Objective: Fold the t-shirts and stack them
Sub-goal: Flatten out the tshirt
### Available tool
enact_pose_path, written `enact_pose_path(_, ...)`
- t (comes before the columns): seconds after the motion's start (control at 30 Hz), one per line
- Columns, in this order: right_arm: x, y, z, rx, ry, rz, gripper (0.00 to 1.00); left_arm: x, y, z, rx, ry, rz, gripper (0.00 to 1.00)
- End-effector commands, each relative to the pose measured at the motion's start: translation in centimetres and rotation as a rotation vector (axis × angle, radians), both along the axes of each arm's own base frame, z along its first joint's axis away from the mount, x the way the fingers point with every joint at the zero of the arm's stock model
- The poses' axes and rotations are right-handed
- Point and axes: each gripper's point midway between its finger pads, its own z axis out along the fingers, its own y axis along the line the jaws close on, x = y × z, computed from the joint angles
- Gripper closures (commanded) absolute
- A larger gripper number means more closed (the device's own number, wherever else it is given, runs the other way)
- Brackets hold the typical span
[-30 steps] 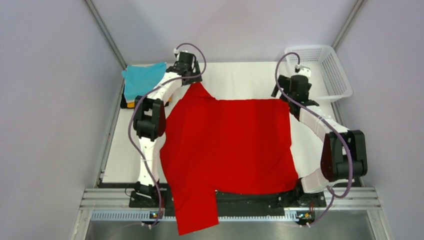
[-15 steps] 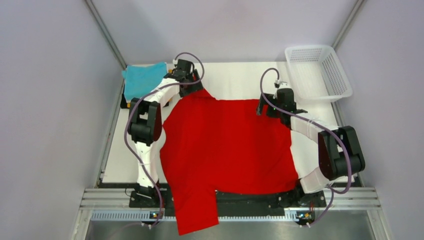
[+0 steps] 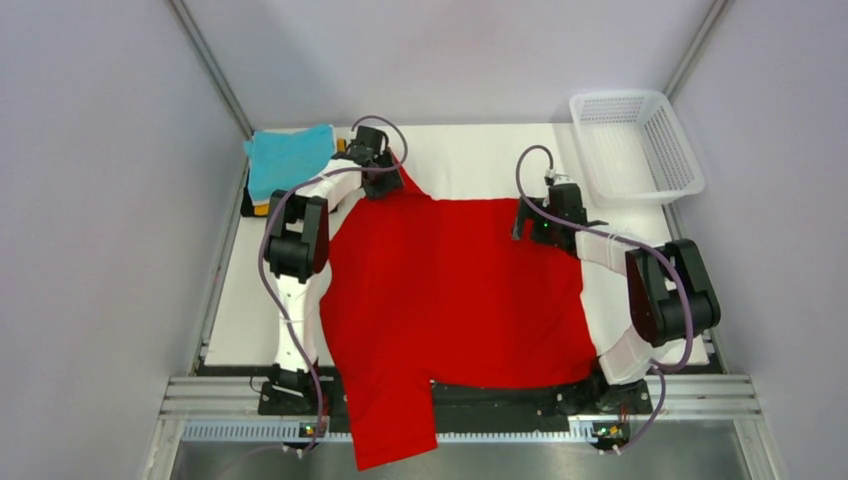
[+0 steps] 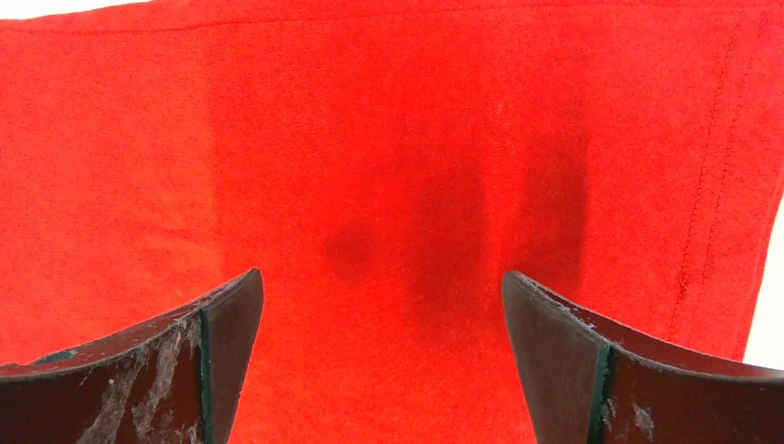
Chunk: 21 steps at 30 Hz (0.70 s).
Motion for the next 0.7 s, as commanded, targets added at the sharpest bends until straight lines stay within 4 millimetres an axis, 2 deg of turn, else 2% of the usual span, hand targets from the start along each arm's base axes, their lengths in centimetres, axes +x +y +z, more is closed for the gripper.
enact_pose_path(0.0, 0.8, 0.1, -0.4, -0.012, 0.000, -0.007, 0.01, 2.0, -1.3, 1.4, -0.097, -0.061, -0.004, 0.42)
enact_pose_path(0.3, 0.8, 0.1, -1.2, -0.022, 0.030, -0.005, 0.01, 4.7, -2.3, 3.7, -0.157, -0.154, 0.024, 0.47)
enact_pose_path(0.43, 0.6, 0.0, -1.4, -0.024, 0.039, -0.005, 0.01, 6.4, -3.5, 3.2, -0.206, -0.161, 0.007, 0.67)
enact_pose_path(0.47, 0.7, -0.3, -1.3, -0.040, 0.036, -0.019, 0.01, 6.8, -3.9, 3.1, -0.223, -0.161, 0.000, 0.75)
enact_pose_path(0.5, 0.7, -0.4, -1.3, -0.045, 0.035, -0.023, 0.01, 7.3, -4.4, 3.0, -0.243, -0.165, -0.011, 0.91)
enact_pose_path(0.53, 0.8, -0.5, -1.1, -0.047, 0.032, -0.024, 0.01, 7.9, -4.8, 3.1, -0.260, -0.174, -0.019, 1.00)
enact_pose_path(0.67, 0.9, -0.9, -0.4, -0.062, 0.010, -0.037, 0.01, 10.0, -6.5, 4.6, -0.348, -0.240, -0.043, 1.00)
